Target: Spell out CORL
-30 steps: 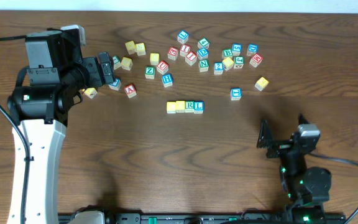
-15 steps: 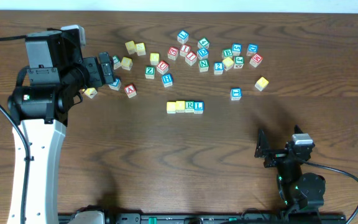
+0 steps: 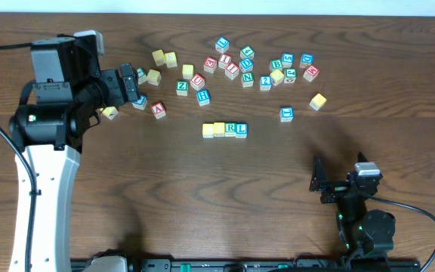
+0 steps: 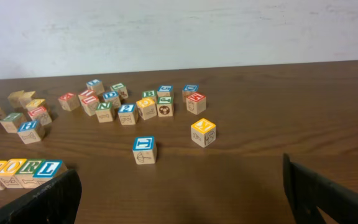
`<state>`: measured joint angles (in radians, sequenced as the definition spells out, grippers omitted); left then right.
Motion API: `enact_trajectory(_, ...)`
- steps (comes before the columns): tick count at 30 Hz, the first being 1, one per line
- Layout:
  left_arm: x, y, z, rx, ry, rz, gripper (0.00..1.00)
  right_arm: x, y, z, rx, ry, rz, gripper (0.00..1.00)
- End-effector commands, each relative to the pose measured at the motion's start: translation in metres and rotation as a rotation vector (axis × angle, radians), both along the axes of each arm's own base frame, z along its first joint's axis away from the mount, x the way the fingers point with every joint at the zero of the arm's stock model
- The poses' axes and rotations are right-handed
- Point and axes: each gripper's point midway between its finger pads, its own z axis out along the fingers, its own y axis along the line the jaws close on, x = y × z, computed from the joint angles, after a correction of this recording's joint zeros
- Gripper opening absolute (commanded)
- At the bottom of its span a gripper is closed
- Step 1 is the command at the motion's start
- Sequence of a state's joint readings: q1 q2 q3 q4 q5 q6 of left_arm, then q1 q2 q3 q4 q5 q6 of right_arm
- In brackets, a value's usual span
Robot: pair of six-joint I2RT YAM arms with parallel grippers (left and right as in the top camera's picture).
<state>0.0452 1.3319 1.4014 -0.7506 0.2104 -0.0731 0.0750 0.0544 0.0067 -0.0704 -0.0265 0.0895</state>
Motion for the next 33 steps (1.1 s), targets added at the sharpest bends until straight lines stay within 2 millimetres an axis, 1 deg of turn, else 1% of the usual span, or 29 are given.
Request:
enact_trajectory(1,0.001,0.002,0.003,0.009,-0.009,0.0,0.98,0.0,-0.003,-0.001,-0.017,0.001,-0.011,0.99)
enact_trajectory(5,-0.006,0.001,-0.003,0.006,0.029,-0.001,0.98,0.0,-0.003,-0.001,-0.017,0.001,-0.011,0.99)
enact_trajectory(7,-0.017,0.001,-0.016,0.003,0.098,-0.001,0.98,0.0,-0.003,-0.001,-0.017,0.001,-0.011,0.99)
enact_trajectory(8,-0.019,0.001,-0.02,0.003,0.111,-0.001,0.98,0.0,-0.003,-0.001,-0.017,0.001,-0.011,0.99)
enact_trajectory(11,-0.022,0.006,-0.02,0.03,0.072,0.018,0.98,0.0,-0.003,-0.001,-0.017,0.001,-0.011,0.99)
enact_trajectory(14,-0.028,0.006,-0.014,0.048,-0.059,0.012,0.98,0.0,-0.003,-0.001,-0.017,0.001,-0.011,0.99)
enact_trajectory(17,-0.043,0.008,-0.01,0.066,-0.225,0.017,0.98,0.0,-0.003,-0.001,-0.017,0.001,-0.011,0.99)
enact_trajectory(19,-0.06,0.013,-0.008,0.09,-0.383,0.031,0.98,0.0,-0.003,-0.001,-0.017,0.002,-0.011,0.99)
enact_trajectory(21,-0.073,0.017,-0.011,0.115,-0.477,0.04,0.98,0.0,-0.003,-0.001,-0.017,0.002,-0.011,0.99)
enact_trajectory(23,-0.089,0.022,-0.025,0.126,-0.538,0.064,0.98,0.0,-0.003,-0.001,-0.017,0.002,-0.011,0.99)
enact_trajectory(26,-0.111,0.027,-0.055,0.139,-0.588,0.096,0.98,0.0,-0.003,-0.001,-0.017,0.002,-0.011,0.99)
enact_trajectory(31,-0.127,0.035,-0.085,0.172,-0.625,0.148,0.98,0.0,-0.003,-0.001,-0.017,0.002,-0.011,0.99)
enact_trajectory(33,-0.13,0.035,-0.093,0.184,-0.645,0.144,0.98,0.0,-0.003,-0.001,-0.017,0.002,-0.011,0.99)
